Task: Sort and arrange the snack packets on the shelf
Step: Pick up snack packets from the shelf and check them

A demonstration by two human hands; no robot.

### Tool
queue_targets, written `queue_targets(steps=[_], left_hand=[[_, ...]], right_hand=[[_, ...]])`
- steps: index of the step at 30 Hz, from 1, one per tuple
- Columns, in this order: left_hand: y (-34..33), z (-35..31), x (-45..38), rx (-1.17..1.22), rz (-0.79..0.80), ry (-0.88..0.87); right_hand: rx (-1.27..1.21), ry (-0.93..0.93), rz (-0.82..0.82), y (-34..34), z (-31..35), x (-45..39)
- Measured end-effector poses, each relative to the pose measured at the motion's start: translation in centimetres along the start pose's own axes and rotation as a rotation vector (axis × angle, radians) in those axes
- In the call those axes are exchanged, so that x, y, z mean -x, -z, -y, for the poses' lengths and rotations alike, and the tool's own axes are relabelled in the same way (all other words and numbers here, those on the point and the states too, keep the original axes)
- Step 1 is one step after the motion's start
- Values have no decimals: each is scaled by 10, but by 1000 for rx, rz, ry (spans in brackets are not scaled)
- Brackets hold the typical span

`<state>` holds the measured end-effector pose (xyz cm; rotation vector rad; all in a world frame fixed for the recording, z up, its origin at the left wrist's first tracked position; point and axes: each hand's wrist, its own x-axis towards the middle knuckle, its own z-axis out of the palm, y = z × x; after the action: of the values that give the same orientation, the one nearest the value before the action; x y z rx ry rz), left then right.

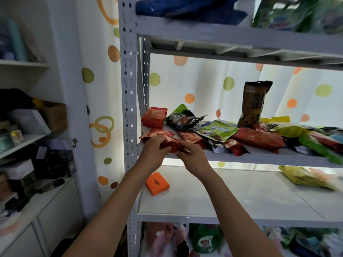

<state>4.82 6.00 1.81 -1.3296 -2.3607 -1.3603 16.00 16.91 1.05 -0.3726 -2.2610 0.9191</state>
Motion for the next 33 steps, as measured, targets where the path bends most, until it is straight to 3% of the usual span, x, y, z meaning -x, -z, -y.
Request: queue_targets(steps=[7,13,17,21,27,33], left_hand=[[-21,15,-25,-330,-16,-88],[-26,8,-38,-604,-49,-101],[-28,5,-42,-783,-55,-108],[-35,9,-40,-842,-1,-138],[-43,8,-32,-769,-38,-285],[-58,8,-25,-725,95,-364]], right_hand=[[288,-27,50,1,-18,-24],[630,21,-13,1,-23,-42],[654,21,46,2,-25,-48],[606,33,-2,9,-30,-50],[695,-160,-63,22,-40,-52],[754,-145,-84,25,-26,-54]])
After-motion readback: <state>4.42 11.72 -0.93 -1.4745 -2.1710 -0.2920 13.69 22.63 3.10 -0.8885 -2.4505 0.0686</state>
